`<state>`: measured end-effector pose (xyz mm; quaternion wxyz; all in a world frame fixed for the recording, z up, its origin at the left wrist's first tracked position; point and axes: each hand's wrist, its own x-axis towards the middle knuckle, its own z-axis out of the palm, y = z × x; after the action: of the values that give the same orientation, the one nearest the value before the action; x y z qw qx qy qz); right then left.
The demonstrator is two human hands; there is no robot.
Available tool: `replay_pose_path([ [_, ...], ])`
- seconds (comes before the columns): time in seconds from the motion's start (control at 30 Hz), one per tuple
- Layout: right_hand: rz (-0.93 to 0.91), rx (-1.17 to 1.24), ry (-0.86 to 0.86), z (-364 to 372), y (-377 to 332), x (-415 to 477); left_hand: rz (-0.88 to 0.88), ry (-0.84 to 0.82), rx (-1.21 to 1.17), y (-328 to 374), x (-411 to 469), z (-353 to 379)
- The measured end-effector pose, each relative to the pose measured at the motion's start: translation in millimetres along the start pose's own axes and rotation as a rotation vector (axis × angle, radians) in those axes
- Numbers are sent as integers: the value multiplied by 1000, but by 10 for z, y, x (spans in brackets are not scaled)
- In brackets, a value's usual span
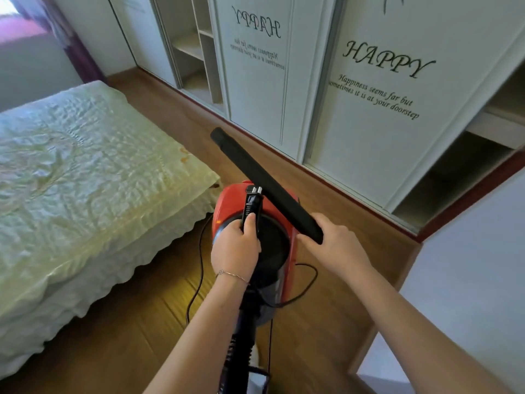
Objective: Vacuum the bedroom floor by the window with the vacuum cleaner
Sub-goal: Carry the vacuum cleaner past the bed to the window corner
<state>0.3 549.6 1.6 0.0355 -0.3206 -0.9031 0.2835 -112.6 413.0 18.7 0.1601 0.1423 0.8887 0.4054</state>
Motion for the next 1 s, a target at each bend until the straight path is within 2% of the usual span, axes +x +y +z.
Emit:
replay_pose_path([
  [0.23, -17, -53, 36, -120, 22, 1269, -21, -11, -58, 197, 1153, 280],
  [0.43, 37, -69, 88, -423, -67, 2433, -31, -24, -90, 579, 2268, 339],
  [0.73, 1, -90, 120, -726, -80, 3836, -1, 72, -106, 1122, 3621, 395],
  [1.0, -47, 8, 64, -831, 126, 5360, -121, 105, -67, 1488, 4864, 838],
])
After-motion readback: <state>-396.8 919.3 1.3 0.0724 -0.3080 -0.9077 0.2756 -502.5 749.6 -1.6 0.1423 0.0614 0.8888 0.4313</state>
